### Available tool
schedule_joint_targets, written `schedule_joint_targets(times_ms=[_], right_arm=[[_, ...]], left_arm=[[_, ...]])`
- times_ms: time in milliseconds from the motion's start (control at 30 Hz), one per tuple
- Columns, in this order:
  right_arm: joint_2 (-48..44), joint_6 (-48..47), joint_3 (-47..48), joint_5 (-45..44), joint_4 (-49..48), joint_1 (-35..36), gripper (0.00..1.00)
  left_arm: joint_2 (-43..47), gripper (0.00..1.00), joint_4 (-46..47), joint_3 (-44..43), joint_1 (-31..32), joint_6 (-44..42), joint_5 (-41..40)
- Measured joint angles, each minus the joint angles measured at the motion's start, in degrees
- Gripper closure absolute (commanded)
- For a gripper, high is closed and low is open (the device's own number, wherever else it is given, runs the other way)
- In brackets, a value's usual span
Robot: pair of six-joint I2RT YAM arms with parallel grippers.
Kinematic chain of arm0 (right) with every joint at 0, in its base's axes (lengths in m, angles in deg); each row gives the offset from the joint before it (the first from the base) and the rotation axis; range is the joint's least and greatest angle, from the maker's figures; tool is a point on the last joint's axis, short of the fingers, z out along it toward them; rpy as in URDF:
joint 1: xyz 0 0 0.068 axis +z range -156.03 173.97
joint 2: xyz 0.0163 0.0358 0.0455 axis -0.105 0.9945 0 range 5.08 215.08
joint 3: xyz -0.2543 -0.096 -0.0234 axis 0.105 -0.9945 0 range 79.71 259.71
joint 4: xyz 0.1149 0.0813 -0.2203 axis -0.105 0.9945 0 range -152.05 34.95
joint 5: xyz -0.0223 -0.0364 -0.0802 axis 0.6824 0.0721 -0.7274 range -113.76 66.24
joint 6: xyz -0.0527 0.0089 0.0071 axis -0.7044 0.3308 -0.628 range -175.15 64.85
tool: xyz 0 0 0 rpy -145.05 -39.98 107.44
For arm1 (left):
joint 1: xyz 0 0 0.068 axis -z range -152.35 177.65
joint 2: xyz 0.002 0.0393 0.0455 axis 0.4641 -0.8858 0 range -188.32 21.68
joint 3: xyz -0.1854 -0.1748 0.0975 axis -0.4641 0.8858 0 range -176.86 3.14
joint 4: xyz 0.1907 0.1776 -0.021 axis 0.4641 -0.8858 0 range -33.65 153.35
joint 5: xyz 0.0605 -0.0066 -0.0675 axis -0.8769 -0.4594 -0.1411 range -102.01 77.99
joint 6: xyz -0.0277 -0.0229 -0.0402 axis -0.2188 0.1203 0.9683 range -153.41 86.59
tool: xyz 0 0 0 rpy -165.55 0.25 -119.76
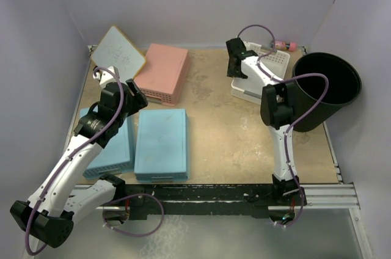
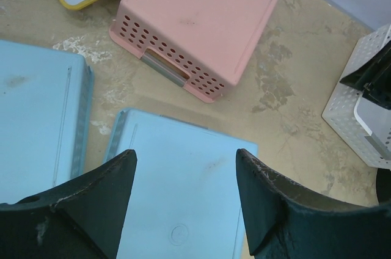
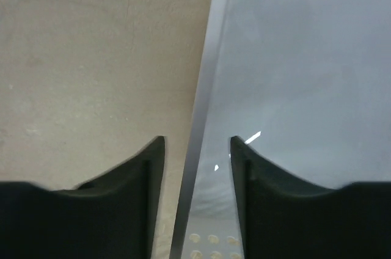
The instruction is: Turn the large container upside down
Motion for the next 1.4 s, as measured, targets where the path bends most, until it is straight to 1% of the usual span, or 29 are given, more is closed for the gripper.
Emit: schedule_joint_targets(times_ms=[33,67,100,133,233,367,533,667,833,933,1000,1133,1333,1400], right_arm=[[0.59,0.13,0.00,0.17,0.59,0.02,0.77],[0.74,0.02,0.00,0.31,0.85,0.07,0.84],[0.79,0.07,0.00,0.50,0.98,0.13,0.95],[0.63,0.26,0.00,0.79,0.85,0.17,1.00],[-1.44,0.39,-1.27,1.68,0.15,0.17,1.00],[-9.05,0.85,-6.23,6.93,-2.49,0.11,1.00],[-19.78,4.61,-10.34,19.02,-6.88,0.07,1.00],[-24.87,9.07,-14.21,31.12,-13.64,0.04,1.00],[-24.33,16.96,-19.30,47.87,-24.87,0.07,1.00],[-22.64,24.44,-25.00,56.94,-35.74,0.07,1.00],[-20.37,31.34,-29.33,63.08,-44.61,0.07,1.00],[-18.45,40.24,-32.37,68.98,-54.27,-0.15,0.99],[-17.42,50.16,-36.70,73.37,-67.56,-1.73,1.00],[-16.83,53.31,-38.38,74.27,-71.76,-2.71,0.98]], left_arm=[[0.22,0.37,-0.04,0.00,0.00,-0.02,-0.02],[0.59,0.37,-0.09,0.02,0.00,-0.02,-0.02],[0.74,0.37,-0.09,0.02,0.00,-0.02,-0.04],[0.90,0.37,-0.09,0.02,0.00,0.00,-0.04],[0.98,0.37,-0.07,0.07,0.00,-0.02,-0.04],[0.66,0.37,0.15,0.48,0.00,-0.02,-0.02],[-0.33,0.37,0.17,0.70,0.00,-0.04,0.02],[-0.39,0.37,0.17,0.72,0.00,-0.07,0.00],[-0.39,0.37,0.15,0.74,0.00,-0.07,0.00],[-0.31,0.37,0.09,0.85,0.00,-0.07,0.00],[-0.22,0.37,0.07,0.87,0.00,-0.07,0.00],[-0.11,0.37,0.07,0.87,0.00,-0.09,-0.02],[-0.07,0.37,0.07,0.90,0.00,-0.09,0.00],[-0.07,0.37,0.09,0.90,0.00,-0.09,0.00]])
